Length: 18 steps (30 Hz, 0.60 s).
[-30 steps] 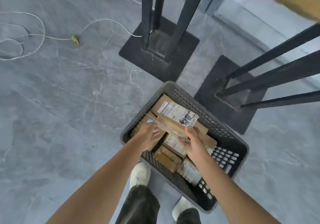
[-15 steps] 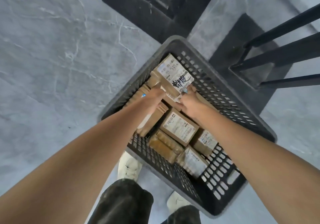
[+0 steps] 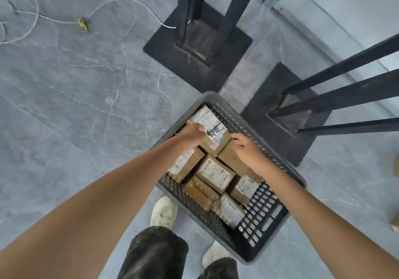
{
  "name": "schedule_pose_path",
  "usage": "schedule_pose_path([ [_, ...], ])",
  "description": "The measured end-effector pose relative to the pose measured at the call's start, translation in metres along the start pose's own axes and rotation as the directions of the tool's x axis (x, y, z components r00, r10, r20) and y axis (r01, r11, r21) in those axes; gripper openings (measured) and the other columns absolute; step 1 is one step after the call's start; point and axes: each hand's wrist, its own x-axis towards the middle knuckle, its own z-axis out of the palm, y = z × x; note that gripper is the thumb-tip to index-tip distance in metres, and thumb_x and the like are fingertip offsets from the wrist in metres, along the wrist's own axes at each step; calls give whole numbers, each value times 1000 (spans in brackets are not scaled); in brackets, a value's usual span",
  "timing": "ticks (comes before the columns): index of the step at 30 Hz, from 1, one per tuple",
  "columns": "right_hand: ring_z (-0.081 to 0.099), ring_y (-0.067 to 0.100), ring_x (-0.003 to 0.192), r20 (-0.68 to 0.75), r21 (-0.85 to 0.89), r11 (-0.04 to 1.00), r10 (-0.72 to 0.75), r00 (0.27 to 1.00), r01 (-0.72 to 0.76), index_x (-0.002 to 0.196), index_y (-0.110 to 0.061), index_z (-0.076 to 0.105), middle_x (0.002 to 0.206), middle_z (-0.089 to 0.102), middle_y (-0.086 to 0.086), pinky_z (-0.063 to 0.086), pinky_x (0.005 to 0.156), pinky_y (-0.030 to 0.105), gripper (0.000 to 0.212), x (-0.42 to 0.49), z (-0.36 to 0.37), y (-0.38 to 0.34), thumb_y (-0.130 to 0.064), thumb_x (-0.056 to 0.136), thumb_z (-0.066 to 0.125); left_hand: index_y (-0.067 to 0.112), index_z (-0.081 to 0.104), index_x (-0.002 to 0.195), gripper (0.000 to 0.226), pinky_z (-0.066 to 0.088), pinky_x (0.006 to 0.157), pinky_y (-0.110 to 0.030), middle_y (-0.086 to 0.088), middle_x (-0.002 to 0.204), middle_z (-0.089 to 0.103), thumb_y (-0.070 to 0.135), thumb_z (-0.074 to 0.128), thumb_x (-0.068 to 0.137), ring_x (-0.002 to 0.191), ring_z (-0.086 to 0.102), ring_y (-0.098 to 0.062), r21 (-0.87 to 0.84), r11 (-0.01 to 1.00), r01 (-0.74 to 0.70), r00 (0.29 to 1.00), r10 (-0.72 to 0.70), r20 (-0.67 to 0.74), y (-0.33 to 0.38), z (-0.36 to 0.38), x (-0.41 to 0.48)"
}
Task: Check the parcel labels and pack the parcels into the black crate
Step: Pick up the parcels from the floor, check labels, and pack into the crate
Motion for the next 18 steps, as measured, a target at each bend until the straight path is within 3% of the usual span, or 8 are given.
schedule_pose_path([
  [2,59,21,105,-36,86,995,-40,999,43,131,-21,49,133,54,3,47,87,34,37,-31,-18,-27,-10,97,39,13,50,132,42,39,102,-38,-8,141,47,4,37,92,126,47,-23,-2,998,-70,998,70,9,19,-12,-38],
  [5,60,17,107,-89,203,970,-120,989,136,119,-24,56,121,61,1,47,92,32,29,-88,-50,-72,-11,96,42,17,58,122,34,50,73,-32,-6,128,57,11,39,94,91,58,-15,-8,987,-158,984,156,-80,54,-34,-99],
  [7,63,13,100,-144,257,944,-172,974,205,110,-28,58,111,66,-2,50,84,28,29,-133,-73,-103,-10,94,42,18,59,119,32,52,66,-31,-4,119,62,12,39,94,77,57,-13,-53,976,-209,970,201,-136,78,-47,-152],
  [10,66,6,93,-230,316,901,-230,946,296,106,-28,61,98,70,-7,48,69,19,30,-213,-108,-142,-11,93,41,21,59,118,31,43,53,-18,2,112,64,15,42,93,73,60,-9,-95,959,-267,955,250,-157,108,-57,-239],
  [15,66,-5,81,-360,364,809,-334,871,461,102,-28,65,85,72,-11,49,81,22,24,-353,-183,-186,-17,94,46,27,59,97,21,45,68,-23,2,100,66,15,42,92,82,59,-8,13,893,-451,874,444,-197,195,-82,-371],
  [18,66,-2,84,-512,322,748,-377,772,580,101,-28,64,91,70,-11,52,82,22,26,-429,-237,-194,-13,98,42,17,62,103,22,46,67,-21,1,100,66,15,42,95,86,60,-9,71,814,-576,793,578,-194,267,-88,-441],
])
